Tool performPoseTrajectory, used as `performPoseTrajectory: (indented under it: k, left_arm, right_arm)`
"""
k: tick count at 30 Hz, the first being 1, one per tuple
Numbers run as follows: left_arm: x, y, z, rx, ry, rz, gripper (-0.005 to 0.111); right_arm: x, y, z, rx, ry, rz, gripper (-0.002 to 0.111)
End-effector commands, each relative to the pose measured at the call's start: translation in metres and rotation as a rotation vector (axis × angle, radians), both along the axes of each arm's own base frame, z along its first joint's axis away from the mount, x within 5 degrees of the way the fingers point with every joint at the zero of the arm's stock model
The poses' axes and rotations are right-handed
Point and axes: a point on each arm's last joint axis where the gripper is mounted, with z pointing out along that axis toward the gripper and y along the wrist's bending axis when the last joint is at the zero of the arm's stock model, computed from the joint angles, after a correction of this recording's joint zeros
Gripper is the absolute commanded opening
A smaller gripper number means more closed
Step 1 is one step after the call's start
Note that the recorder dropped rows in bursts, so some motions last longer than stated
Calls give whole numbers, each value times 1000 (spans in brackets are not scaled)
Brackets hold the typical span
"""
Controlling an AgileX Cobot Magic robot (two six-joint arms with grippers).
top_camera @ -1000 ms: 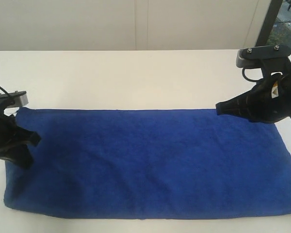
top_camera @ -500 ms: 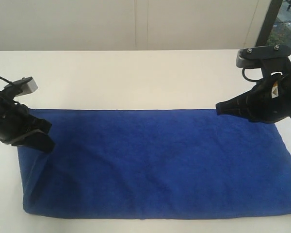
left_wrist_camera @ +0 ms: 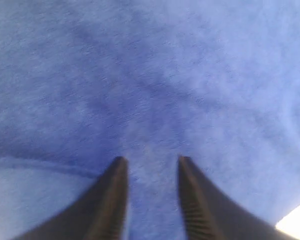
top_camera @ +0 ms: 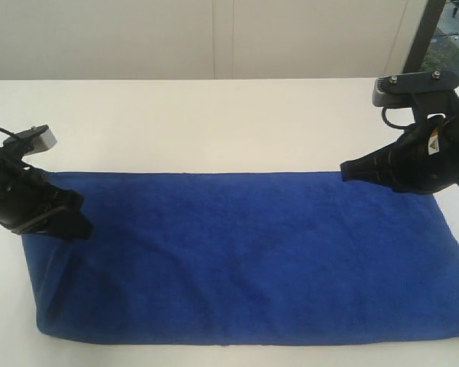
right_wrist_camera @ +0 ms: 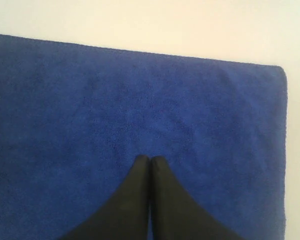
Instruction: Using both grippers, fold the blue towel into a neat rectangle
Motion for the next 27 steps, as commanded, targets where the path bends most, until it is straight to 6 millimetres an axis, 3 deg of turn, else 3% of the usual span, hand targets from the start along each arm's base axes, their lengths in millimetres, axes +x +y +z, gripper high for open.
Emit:
performPoseTrajectory:
  k: [1,13,21,27]
  left_arm:
    - [-3,-10,10,-104,10,-81,54]
    - [-8,-10,45,-90,-56,-205,53]
    - [-18,-6,16,-45,16,-185,53]
    - [-12,-4,-4,-18,42,-175,53]
  right_arm:
    - [0,-1,0,-3,-8,5,0]
    - [0,-1,0,-3,-8,5,0]
    - [0,-1,0,-3,-8,5,0]
    - [0,-1,0,-3,-8,5,0]
